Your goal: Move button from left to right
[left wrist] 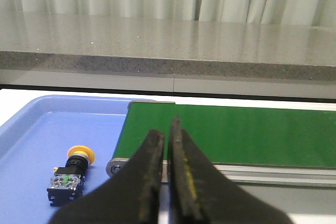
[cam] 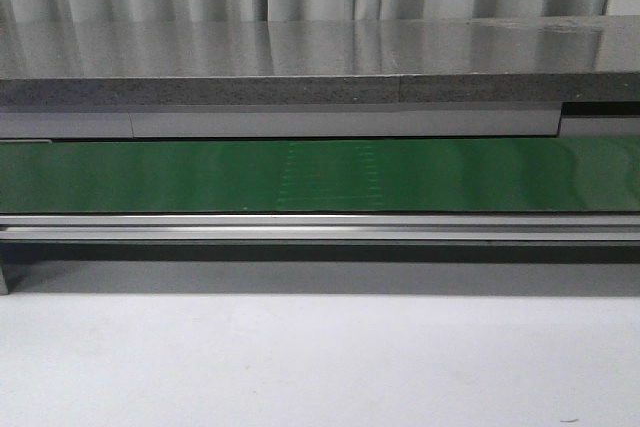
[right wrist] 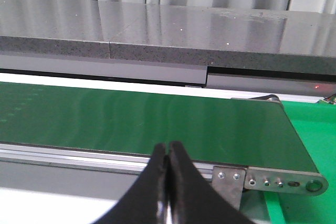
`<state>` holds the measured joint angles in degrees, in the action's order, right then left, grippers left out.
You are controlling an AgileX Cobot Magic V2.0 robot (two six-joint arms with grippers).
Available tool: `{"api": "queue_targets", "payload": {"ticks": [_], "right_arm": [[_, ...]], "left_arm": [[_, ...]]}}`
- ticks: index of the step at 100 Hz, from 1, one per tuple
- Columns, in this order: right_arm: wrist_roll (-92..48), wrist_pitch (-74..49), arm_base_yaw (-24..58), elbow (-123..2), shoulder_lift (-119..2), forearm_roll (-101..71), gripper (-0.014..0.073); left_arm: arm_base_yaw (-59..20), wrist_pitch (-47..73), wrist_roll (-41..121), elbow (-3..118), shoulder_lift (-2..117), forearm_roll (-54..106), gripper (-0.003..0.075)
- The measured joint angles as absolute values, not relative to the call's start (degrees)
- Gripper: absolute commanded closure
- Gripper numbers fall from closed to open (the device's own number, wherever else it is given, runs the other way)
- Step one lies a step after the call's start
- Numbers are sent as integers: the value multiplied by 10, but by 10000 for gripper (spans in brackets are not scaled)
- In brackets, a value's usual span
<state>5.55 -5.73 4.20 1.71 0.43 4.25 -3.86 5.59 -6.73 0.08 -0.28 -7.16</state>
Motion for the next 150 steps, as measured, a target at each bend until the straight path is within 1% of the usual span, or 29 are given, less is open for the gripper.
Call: {"api": "queue_targets", "payload": {"ticks": [74, 85, 96, 129, 150], "right_arm": [[56, -57, 42, 17, 4, 43, 662], [56, -57, 42, 17, 4, 43, 662], [56, -57, 42, 17, 4, 43, 662], [56, -57, 42, 17, 4, 43, 662], [56, -57, 42, 17, 4, 43, 662]], "left_arm": [[-39, 35, -67, 4, -3, -69, 715], [-39, 62, -67, 33, 4, -52, 715], [-39, 114, -67, 88, 46, -44, 715], [-39, 336, -67, 304, 269, -48, 715], [-39, 388, -67, 361, 370, -48, 715]]}}
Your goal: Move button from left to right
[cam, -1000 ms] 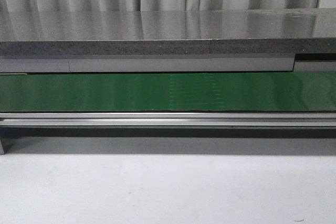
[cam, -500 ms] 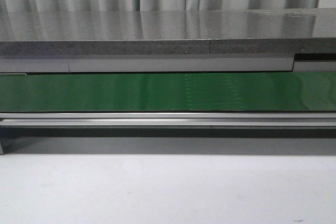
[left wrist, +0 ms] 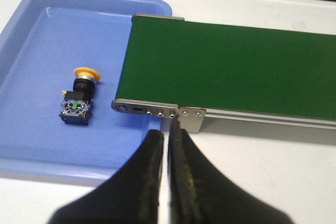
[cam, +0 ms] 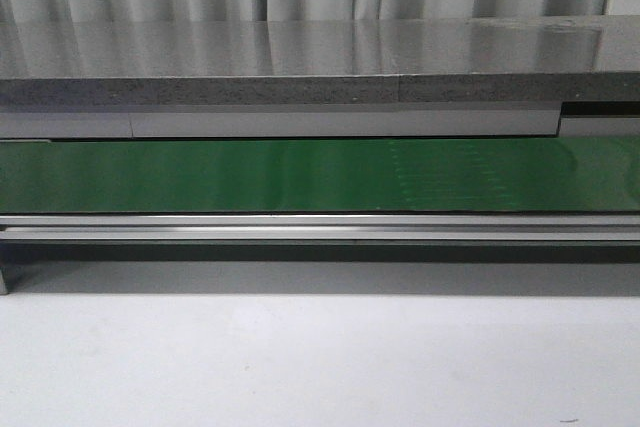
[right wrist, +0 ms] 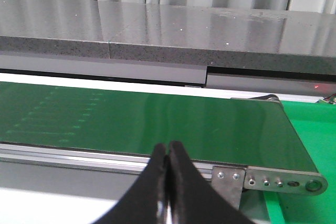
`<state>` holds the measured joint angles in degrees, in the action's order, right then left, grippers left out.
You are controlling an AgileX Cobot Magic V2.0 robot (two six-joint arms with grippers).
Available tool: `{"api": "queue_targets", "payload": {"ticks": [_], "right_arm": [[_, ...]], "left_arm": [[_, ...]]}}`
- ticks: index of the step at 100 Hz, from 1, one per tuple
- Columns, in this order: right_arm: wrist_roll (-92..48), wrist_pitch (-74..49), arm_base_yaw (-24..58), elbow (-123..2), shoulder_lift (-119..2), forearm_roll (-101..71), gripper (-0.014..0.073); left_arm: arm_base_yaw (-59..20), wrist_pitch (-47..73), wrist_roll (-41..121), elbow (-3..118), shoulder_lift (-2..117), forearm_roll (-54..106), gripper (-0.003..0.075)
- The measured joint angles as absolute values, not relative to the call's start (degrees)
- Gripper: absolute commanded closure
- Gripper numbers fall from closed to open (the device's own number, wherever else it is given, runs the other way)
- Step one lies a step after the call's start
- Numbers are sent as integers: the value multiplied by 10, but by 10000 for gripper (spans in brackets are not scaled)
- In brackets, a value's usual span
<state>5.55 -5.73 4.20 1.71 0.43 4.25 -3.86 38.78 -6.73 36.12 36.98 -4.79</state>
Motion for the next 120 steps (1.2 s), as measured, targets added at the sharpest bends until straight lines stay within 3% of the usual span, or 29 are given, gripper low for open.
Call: {"api": "queue_targets", "payload": {"ticks": [25, 32, 44, 56, 66, 100, 120], "right_arm": [[56, -57, 42, 17, 4, 43, 662], [56, -57, 42, 17, 4, 43, 662], [56, -57, 42, 17, 4, 43, 662], [56, -57, 42, 17, 4, 43, 662], [56, -57, 42, 17, 4, 43, 662], [56, -57, 42, 17, 4, 43, 662], [56, -57, 42, 17, 4, 43, 662]], "left_arm": [[-39, 395, -67, 363, 419, -50, 712], [-39, 397, -67, 363, 423, -50, 672], [-39, 401, -67, 363, 424, -50, 463], [-39, 409, -67, 363, 424, -52, 158], [-39, 411, -67, 363, 424, -67, 43], [-31, 445, -67, 388, 440, -97, 46], [34, 482, -67, 468, 527, -119, 47]]}}
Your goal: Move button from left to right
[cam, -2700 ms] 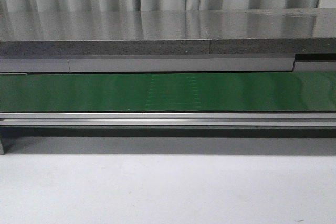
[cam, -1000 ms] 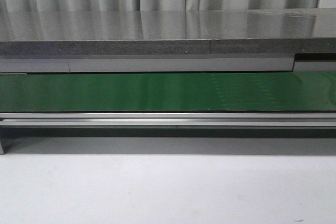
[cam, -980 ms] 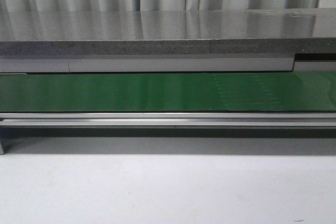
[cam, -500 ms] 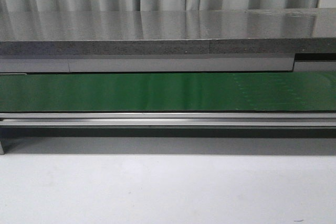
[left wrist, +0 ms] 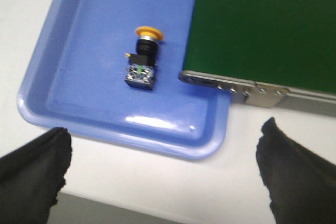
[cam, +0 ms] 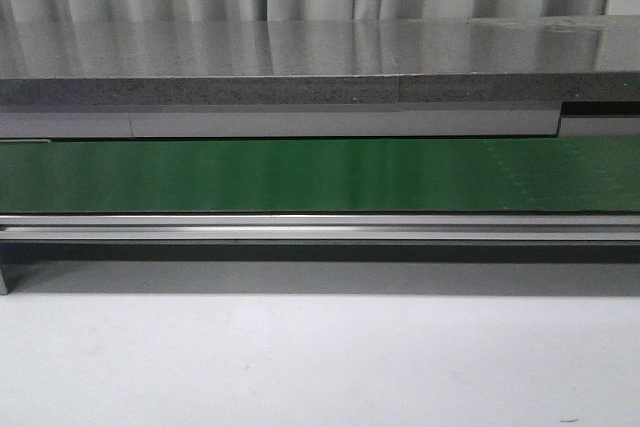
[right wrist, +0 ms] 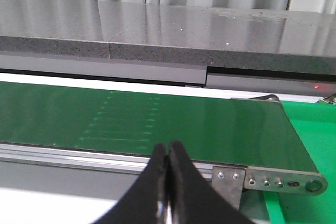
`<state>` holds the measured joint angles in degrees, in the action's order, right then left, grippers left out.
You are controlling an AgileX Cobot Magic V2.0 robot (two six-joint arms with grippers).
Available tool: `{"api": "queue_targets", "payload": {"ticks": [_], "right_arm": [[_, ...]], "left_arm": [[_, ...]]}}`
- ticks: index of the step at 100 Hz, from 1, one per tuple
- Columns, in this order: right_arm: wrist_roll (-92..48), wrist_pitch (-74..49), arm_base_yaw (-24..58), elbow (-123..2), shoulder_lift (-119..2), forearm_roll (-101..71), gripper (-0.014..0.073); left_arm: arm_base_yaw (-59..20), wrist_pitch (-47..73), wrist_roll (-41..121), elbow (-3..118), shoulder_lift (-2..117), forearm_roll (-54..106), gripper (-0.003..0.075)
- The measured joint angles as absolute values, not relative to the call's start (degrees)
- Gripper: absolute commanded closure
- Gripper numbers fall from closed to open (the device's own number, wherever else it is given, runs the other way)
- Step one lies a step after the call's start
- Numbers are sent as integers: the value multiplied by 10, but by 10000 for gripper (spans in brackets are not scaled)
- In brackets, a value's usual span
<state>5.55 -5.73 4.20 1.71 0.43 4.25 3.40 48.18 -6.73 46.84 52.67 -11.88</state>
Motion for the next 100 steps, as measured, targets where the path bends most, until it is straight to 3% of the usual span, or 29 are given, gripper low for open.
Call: {"api": "queue_targets", "payload": {"ticks": [50, 100], "right_arm": [[56, -57, 42, 17, 4, 43, 662], [56, -57, 42, 17, 4, 43, 662]], "left_arm": [[155, 465, -17, 629, 832, -84, 47], [163, 424, 12, 667, 1004, -45, 47]]}}
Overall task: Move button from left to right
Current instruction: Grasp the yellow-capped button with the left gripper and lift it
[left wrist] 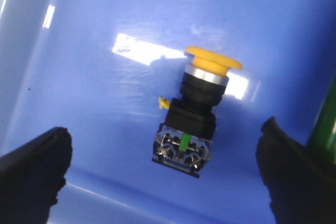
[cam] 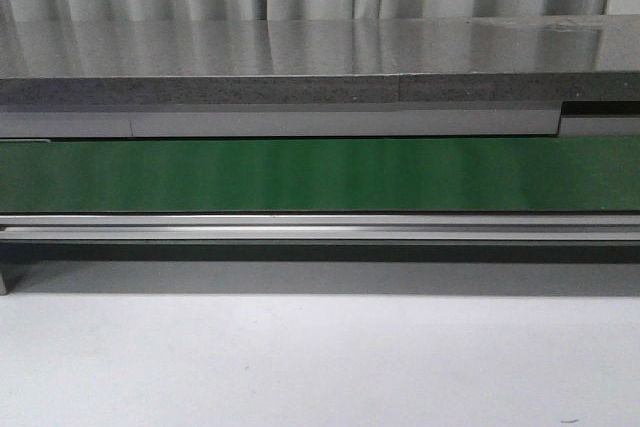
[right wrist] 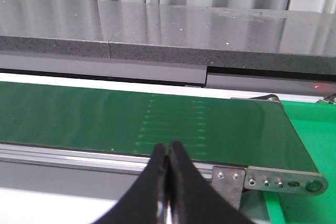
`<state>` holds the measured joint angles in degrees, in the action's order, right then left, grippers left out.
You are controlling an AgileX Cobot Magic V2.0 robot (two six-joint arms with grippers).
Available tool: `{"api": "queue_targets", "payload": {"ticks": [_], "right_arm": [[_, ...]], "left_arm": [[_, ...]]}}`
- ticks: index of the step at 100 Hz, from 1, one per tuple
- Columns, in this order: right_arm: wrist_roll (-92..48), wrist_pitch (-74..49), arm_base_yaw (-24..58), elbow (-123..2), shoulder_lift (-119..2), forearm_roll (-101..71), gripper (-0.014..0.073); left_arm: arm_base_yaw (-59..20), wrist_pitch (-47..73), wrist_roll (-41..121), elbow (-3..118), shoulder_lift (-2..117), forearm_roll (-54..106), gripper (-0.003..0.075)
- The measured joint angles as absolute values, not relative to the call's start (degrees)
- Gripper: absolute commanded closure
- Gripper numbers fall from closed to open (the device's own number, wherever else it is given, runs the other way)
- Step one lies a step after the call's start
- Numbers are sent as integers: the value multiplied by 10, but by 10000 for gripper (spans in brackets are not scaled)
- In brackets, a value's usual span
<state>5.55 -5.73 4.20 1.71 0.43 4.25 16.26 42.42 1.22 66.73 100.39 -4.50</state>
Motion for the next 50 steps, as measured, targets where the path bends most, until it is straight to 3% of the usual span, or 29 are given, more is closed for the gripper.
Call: {"api": "queue_targets", "payload": {"ticks": [50], "right_arm": [[56, -57, 42, 17, 4, 43, 662]], "left_arm": [[179, 403, 12, 673, 1064, -42, 54]]}}
